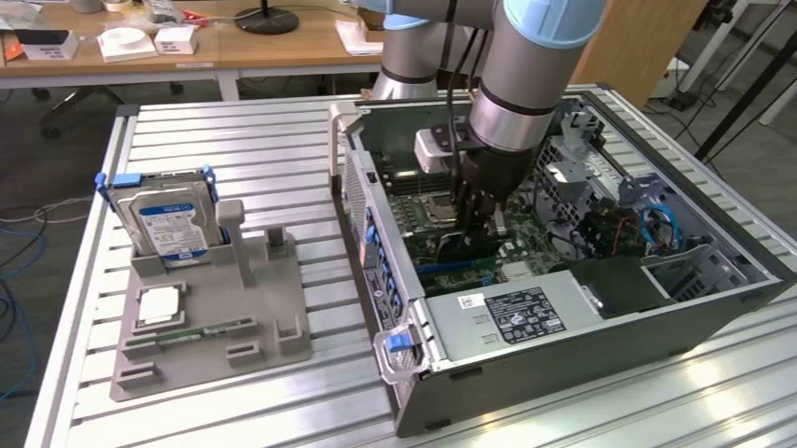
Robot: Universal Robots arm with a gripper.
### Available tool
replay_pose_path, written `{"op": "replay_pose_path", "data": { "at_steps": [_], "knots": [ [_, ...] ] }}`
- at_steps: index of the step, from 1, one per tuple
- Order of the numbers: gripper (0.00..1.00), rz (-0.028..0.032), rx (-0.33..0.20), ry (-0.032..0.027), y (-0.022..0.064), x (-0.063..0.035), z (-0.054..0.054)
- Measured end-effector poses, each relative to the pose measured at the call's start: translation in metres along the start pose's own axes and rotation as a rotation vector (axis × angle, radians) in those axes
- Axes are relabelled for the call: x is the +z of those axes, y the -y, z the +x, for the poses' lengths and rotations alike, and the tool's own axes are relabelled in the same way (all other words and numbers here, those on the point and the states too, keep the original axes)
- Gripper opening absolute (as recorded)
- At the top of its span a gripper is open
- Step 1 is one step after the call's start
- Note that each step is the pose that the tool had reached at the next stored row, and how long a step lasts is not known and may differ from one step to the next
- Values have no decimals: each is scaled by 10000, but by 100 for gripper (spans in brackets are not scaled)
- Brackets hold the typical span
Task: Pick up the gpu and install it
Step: 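Insert the gpu into the slot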
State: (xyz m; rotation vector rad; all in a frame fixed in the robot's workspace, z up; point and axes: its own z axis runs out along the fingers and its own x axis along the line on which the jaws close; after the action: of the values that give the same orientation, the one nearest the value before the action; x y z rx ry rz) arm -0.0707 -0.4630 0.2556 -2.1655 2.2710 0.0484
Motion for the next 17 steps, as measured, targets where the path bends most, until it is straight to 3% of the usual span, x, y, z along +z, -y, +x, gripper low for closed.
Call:
{"op": "replay_pose_path", "data": {
  "at_steps": [17],
  "knots": [
    [26, 1, 1, 5, -2, 60, -10]
  ]
}}
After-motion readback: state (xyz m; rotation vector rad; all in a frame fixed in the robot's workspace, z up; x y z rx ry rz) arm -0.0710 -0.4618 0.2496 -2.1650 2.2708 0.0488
